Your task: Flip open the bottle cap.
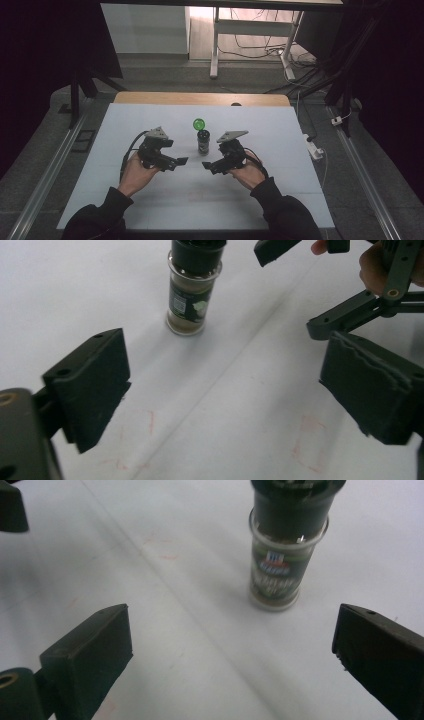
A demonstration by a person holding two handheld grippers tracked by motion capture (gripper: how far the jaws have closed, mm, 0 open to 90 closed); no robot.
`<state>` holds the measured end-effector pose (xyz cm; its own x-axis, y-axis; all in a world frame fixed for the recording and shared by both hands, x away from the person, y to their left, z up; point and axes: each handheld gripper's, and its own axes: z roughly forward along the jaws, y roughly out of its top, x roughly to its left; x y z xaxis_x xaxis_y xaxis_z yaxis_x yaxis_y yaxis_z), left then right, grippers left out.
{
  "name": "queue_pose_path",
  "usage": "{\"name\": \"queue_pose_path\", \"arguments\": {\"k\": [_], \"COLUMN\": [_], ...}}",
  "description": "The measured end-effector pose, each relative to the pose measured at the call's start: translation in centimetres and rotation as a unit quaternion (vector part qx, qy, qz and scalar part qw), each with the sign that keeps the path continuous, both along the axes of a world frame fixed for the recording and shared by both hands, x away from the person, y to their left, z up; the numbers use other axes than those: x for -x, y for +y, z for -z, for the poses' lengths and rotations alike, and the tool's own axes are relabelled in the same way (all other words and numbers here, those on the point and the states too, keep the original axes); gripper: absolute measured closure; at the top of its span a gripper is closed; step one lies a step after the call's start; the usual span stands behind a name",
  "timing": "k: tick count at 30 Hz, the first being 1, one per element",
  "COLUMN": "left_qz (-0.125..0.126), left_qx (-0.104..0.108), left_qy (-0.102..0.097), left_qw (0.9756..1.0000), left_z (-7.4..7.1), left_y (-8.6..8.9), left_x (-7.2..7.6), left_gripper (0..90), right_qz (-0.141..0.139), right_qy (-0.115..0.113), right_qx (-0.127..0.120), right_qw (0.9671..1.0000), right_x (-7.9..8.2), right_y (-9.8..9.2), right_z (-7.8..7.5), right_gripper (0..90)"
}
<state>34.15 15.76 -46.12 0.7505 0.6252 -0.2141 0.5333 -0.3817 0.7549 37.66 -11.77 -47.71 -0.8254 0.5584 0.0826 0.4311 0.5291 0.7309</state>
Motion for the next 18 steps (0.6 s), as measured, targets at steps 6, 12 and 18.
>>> {"name": "queue_pose_path", "arguments": {"k": [6, 12, 18], "left_qz": [0.005, 0.0, -0.007], "left_qx": [0.004, -0.004, -0.008], "left_qy": [-0.002, -0.009, -0.011], "left_qw": [1.0, 0.9999, 0.9999], "left_z": [-0.3, -0.2, 0.5], "left_y": [0.7, 1.9, 3.6], "left_x": [1.7, 3.4, 5.5], "left_gripper": [1.7, 0.0, 0.0], "right_qz": [0.0, -0.019, -0.009], "right_qy": [0.008, 0.006, -0.003], "right_qx": [-0.018, -0.012, -0.01], "right_qw": [0.9998, 0.9997, 0.9999], "right_x": [1.3, 2.8, 4.4], "right_y": [-1.3, -2.2, -3.6], "right_z": [-0.6, -1.0, -1.2], "right_gripper": [0.4, 0.0, 0.0]}}
